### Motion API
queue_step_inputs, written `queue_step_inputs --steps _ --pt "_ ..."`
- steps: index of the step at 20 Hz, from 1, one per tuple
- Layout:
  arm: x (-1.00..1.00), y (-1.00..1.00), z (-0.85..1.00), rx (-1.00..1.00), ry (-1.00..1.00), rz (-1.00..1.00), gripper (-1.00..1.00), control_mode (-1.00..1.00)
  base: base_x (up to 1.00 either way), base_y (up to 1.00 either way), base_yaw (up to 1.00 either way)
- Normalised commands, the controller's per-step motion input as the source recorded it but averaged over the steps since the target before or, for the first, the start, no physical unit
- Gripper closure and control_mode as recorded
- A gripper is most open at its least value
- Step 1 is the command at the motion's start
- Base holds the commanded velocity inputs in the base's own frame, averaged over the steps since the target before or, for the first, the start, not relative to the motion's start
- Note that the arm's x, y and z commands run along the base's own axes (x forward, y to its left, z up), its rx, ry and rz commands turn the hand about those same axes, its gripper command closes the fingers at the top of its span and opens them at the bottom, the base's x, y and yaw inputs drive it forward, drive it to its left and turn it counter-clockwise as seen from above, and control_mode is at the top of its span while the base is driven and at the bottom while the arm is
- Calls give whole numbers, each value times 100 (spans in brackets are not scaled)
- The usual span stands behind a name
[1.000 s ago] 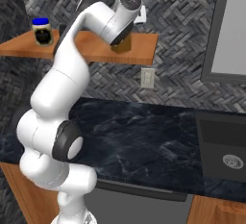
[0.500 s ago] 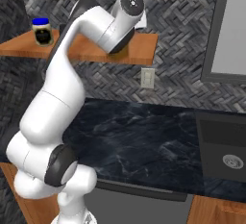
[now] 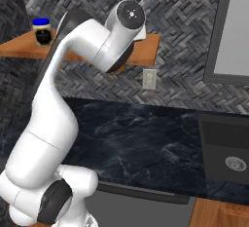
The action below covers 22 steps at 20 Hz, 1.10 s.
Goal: Collect the turmeric, mayonnaise, and shaker from the cabinet and place them next to the stove.
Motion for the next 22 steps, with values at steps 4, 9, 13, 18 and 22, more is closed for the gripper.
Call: queue_step_inputs --steps 4,9,13,18,22 --pt "-94 0 -25 0 0 3 100 -100 0 0 0" --pt "-88 5 -45 -2 0 3 100 -100 0 0 0" --pt "-80 15 -50 -4 0 3 100 -100 0 0 0" --pt "-70 8 -44 -3 0 4 100 -100 0 0 0" --pt "-65 0 -27 -1 0 6 100 -100 0 0 0"
